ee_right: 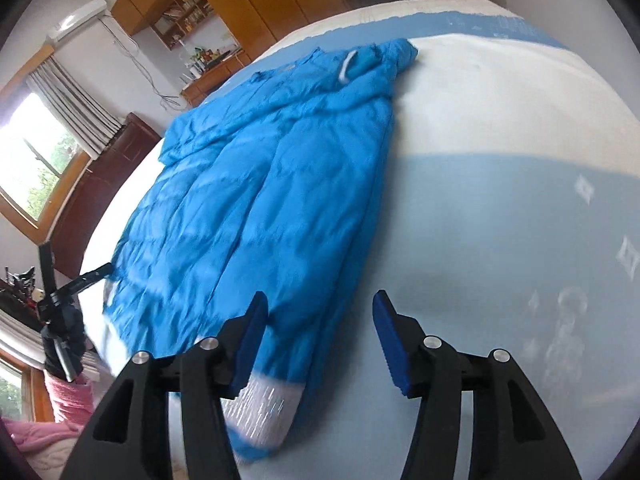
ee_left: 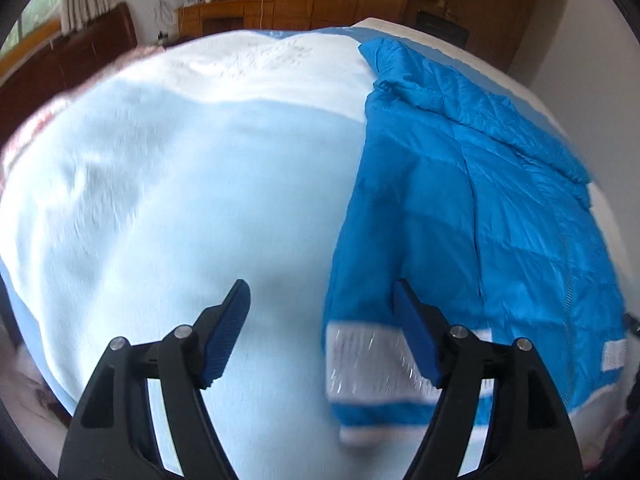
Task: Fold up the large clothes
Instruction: 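Move the left tool toward the white-banded jacket hem, then grasp the white-banded hem with the left tool while the right tool grasps it too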
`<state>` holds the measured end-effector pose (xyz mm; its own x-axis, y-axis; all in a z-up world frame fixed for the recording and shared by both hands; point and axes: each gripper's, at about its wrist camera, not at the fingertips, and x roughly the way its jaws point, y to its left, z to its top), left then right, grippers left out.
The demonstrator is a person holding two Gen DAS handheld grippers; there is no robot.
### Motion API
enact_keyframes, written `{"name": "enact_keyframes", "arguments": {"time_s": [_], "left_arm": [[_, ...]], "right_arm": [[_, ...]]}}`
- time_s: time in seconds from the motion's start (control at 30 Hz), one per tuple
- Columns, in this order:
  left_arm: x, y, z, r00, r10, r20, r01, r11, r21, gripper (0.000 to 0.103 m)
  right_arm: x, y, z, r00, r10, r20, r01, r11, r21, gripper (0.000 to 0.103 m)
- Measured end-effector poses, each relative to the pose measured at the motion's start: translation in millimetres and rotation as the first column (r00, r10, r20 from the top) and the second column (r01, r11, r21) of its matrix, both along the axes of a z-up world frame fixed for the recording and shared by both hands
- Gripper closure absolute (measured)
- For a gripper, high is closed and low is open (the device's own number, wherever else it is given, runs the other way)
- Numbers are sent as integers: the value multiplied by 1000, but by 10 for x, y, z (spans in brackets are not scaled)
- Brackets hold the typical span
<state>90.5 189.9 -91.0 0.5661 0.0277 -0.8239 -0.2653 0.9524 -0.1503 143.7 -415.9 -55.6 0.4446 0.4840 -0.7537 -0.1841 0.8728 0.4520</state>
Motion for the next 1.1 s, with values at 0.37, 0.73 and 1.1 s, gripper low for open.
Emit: {"name": "enact_keyframes", "arguments": {"time_s": [0.37, 0.73, 1.1], "left_arm": [[-201, 54, -110, 999, -16, 32, 21, 984, -175, 24], [-139, -173, -183, 996, -82, 42, 91, 957, -275, 24], [-176, -95, -186, 999, -21, 32, 30, 943, -331, 85]], "right_arm": [[-439, 94, -88, 999, 29, -38, -27, 998, 52, 45], [-456, 250, -164, 993, 112, -38, -105, 983, 149, 45], [-452, 214, -202, 993, 117, 2, -114, 972, 203, 88]]}}
